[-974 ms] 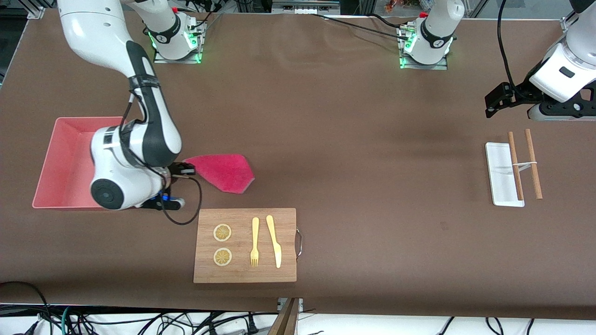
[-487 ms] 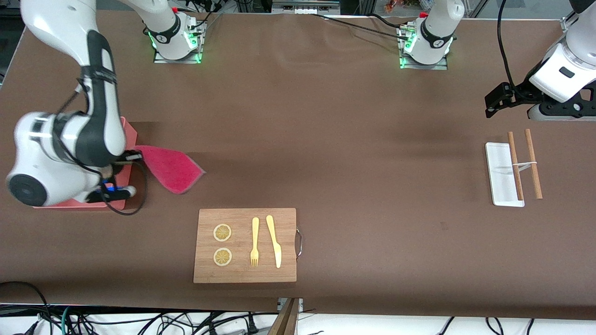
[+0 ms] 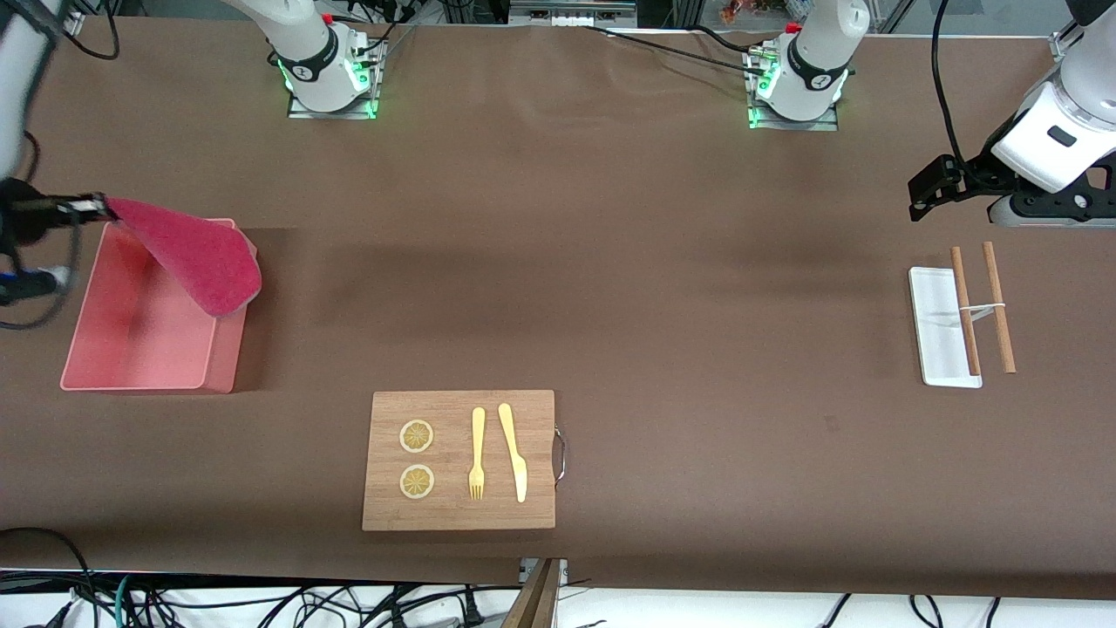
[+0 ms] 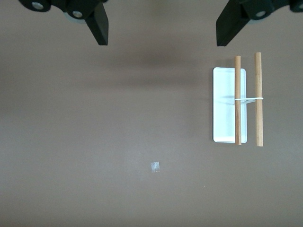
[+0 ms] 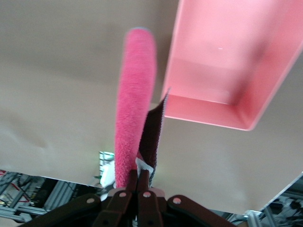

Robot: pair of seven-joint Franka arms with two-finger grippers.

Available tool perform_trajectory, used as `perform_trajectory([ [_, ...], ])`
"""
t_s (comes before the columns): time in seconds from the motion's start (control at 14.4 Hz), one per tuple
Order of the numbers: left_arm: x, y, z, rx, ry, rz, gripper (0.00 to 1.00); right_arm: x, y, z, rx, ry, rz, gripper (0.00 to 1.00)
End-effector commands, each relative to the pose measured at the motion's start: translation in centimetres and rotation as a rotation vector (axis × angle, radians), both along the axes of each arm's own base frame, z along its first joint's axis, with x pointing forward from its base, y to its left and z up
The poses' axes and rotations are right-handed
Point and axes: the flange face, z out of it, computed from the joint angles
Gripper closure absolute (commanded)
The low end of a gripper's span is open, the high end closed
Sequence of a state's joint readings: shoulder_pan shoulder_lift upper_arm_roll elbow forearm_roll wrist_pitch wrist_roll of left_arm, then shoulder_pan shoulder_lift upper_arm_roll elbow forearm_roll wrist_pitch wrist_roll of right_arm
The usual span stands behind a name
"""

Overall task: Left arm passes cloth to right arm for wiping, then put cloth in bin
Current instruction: 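Carry the cloth over the pink bin with the right gripper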

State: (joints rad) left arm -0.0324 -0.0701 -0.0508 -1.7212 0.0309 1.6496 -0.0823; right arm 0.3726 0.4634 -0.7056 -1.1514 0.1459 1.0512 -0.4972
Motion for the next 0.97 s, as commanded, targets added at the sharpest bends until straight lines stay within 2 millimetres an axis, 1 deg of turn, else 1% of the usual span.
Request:
perform_trajectory([
  [0.0, 0.0, 0.2, 0.2, 0.017, -0.009, -0.007, 0.00, -0.6, -3.7, 0.9, -0.040, 0.020, 0.085, 1.00],
  [0.14, 0.0, 0.2, 0.2, 0.017, -0.009, -0.007, 0.00, 0.1, -5.6, -0.2, -0.074, 0.007, 0.099, 1.00],
  [0.21, 0.0, 0.1, 0.2, 0.015, -0.009, -0.008, 0.00, 0.6, -5.9, -1.7, -0.077, 0.011, 0.100, 1.00],
  [0.28, 0.0, 0.1, 0.2, 0.015, -0.009, -0.008, 0.00, 0.7, -6.2, -2.7, -0.075, 0.015, 0.099, 1.00],
  [0.42, 0.0, 0.2, 0.2, 0.017, -0.009, -0.007, 0.00, 0.7, -6.6, -3.7, -0.073, 0.018, 0.096, 1.00],
  [0.56, 0.0, 0.2, 0.2, 0.015, -0.009, -0.007, 0.00, 0.7, -8.0, -4.2, -0.074, 0.010, 0.088, 1.00],
  [0.7, 0.0, 0.2, 0.2, 0.017, -0.009, -0.007, 0.00, 1.0, -8.6, -5.9, -0.075, 0.008, 0.098, 1.00],
  [0.77, 0.0, 0.1, 0.2, 0.015, -0.009, -0.008, 0.00, 1.1, -8.6, -6.8, -0.072, 0.009, 0.097, 1.00],
  [0.9, 0.0, 0.2, 0.2, 0.015, -0.009, -0.007, 0.00, 0.9, -8.5, -10.4, -0.046, 0.014, 0.099, 1.00],
])
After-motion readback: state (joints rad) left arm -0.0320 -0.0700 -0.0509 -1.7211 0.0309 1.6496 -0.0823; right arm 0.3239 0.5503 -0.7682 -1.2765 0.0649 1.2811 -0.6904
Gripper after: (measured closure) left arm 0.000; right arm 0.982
